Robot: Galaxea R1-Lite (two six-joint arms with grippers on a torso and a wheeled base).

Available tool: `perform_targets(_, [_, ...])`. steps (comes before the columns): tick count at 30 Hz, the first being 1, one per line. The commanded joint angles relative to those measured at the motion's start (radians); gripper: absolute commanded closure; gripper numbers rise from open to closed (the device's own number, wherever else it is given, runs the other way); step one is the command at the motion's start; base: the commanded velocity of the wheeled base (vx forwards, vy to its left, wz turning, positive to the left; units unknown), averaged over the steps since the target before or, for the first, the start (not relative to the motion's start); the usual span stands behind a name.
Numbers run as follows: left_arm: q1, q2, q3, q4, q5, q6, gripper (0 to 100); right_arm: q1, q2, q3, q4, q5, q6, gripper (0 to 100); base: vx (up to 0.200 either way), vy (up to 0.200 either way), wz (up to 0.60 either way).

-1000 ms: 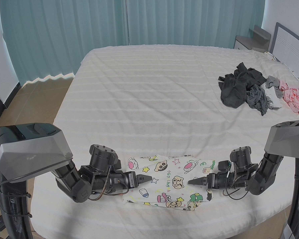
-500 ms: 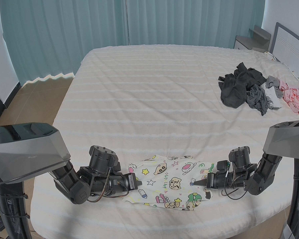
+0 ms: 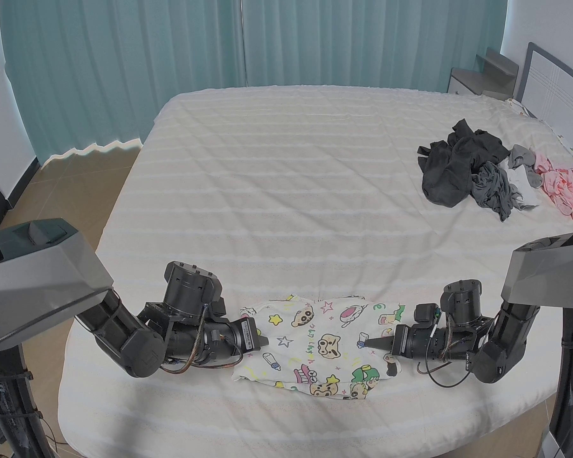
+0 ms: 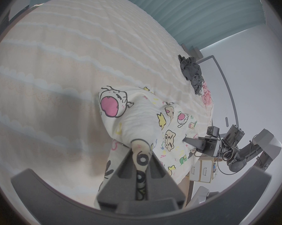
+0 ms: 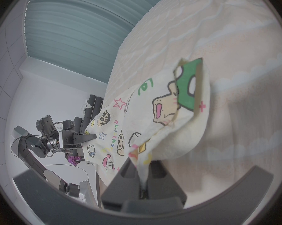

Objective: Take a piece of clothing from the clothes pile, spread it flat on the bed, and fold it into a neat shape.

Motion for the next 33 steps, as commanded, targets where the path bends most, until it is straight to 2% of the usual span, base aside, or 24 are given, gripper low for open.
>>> perform_targets(1, [0.003, -0.013, 0.000, -0.003, 0.001, 0.000, 100, 0.004, 0.002, 0.006, -0.002, 0.001, 0.001, 100, 0.000, 0.200, 0.00])
perform_targets(27, [0.038, -0.018, 0.071, -0.004, 0.048, 0.001, 100, 0.026, 0.002, -0.002, -0.005, -0.005, -0.002, 100, 0.000, 0.200, 0.00])
perform_targets(33, [0.038, -0.015, 0.097, -0.020, 0.048, 0.004, 100, 0.032, 0.006, 0.000, -0.005, -0.008, -0.004, 100, 0.000, 0.000, 0.00])
